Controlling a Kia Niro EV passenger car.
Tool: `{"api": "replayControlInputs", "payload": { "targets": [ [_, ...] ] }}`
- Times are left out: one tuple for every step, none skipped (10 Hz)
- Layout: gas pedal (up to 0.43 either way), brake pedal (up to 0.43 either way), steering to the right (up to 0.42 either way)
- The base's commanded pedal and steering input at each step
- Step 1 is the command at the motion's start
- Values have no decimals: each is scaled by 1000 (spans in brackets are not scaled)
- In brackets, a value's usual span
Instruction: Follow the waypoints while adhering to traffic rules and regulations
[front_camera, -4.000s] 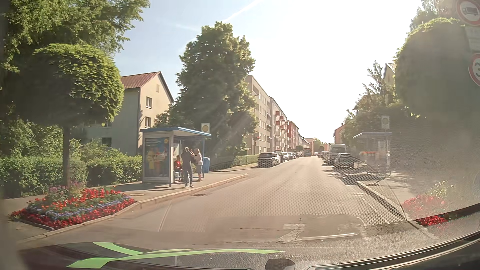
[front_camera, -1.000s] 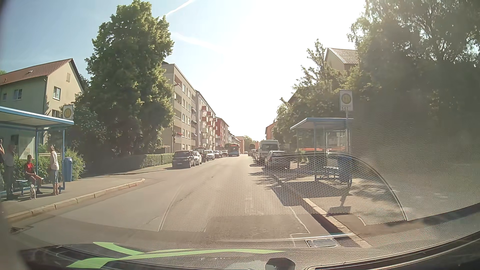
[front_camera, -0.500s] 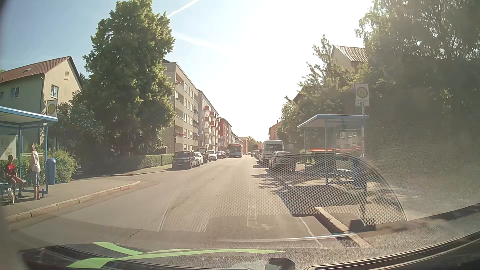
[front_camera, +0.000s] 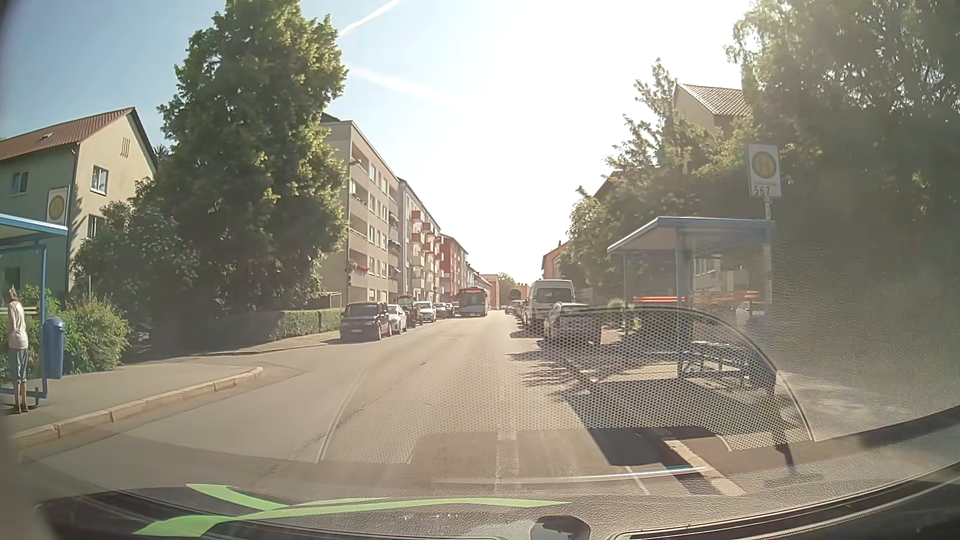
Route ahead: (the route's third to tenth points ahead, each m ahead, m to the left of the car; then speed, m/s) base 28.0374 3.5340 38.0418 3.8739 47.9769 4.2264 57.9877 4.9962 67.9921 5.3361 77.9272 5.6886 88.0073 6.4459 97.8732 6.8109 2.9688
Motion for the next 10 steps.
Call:
{"api": "replayControlInputs", "payload": {
  "targets": [
    [98, 0, -15],
    [98, 0, -16],
    [98, 0, -20],
    [98, 0, -21],
    [98, 0, -18],
    [98, 0, -13],
    [98, 0, -11],
    [98, 0, -11],
    [87, 0, -13],
    [79, 0, -13]
  ]
}}
